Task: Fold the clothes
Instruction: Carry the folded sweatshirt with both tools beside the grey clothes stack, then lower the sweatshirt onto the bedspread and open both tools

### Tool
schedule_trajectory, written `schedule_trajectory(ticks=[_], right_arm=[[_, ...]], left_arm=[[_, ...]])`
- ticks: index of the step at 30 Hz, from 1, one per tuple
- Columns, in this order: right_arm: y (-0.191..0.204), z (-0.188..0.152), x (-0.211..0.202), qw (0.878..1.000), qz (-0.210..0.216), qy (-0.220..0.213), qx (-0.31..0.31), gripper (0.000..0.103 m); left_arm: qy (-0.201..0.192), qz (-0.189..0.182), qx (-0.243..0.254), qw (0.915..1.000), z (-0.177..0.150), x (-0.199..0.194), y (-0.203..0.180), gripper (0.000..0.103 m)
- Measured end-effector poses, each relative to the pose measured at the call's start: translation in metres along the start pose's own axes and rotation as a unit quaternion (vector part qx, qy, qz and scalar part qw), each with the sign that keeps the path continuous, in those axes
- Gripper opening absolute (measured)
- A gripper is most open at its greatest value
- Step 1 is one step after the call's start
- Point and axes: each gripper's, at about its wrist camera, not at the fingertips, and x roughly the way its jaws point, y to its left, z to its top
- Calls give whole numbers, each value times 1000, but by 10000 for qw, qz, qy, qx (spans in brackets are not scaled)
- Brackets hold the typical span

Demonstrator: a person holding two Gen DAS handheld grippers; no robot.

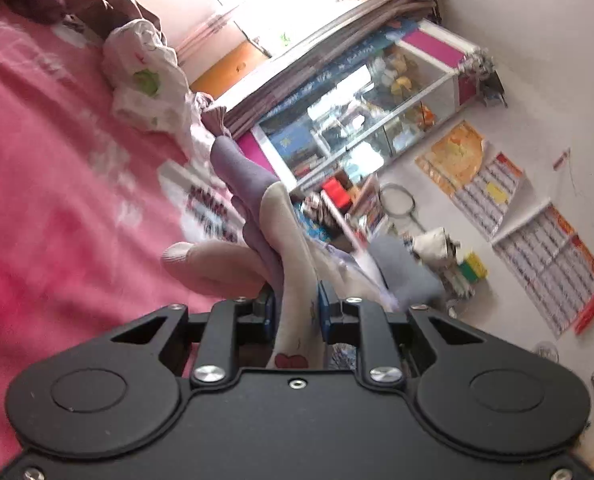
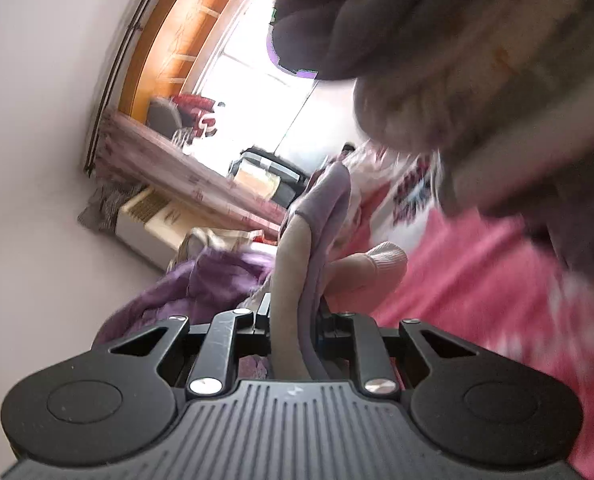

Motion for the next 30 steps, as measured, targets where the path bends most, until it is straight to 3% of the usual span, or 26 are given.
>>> schedule_trajectory(ticks=[1,2,3,5,9,14,15,17,20,23,24,26,28,30], right_arm=[[-5,7,11,9998,-197,-57,-31,33],[-14,12,23,9987,-509,-69,-62,65],[-22,17,35,9966,-821,-80,-92,70],[-34,11,37,9940,-1078,-141,-114,69],[-55,-15,22,9909,-1306,-293,-125,64],[-47,-24,28,9853,-1644,-266,-391,64],[-45,-25,29,9839,-1712,-255,-450,65],[-44,-25,34,9820,-1797,-260,-518,63],[-45,-25,41,9797,-1894,-285,-591,39],[-44,-26,43,9780,-1964,-300,-642,37],[-41,-28,35,9787,-1935,-289,-618,43],[-34,-32,19,9802,-1876,-266,-571,48],[-27,-36,2,9816,-1818,-244,-524,50],[-20,-41,-14,9830,-1759,-221,-476,50]], left_arm=[[4,43,-78,10000,6,18,10,29],[151,282,-318,9990,7,34,25,48],[421,692,-697,9943,4,49,44,49],[465,958,-742,9915,-8,48,59,43],[261,759,-936,9924,-18,23,63,49],[322,940,-887,9911,-17,31,58,51],[351,996,-878,9905,-16,37,58,48],[408,1106,-859,9893,-15,48,58,20],[480,1277,-892,9866,-12,62,61,19],[416,1364,-875,9859,-17,53,57,26],[415,1370,-803,9864,-19,47,52,30],[443,1356,-674,9875,-25,31,42,51],[463,1380,-546,9878,-34,12,29,60],[599,1443,-484,9865,-47,-6,19,60]])
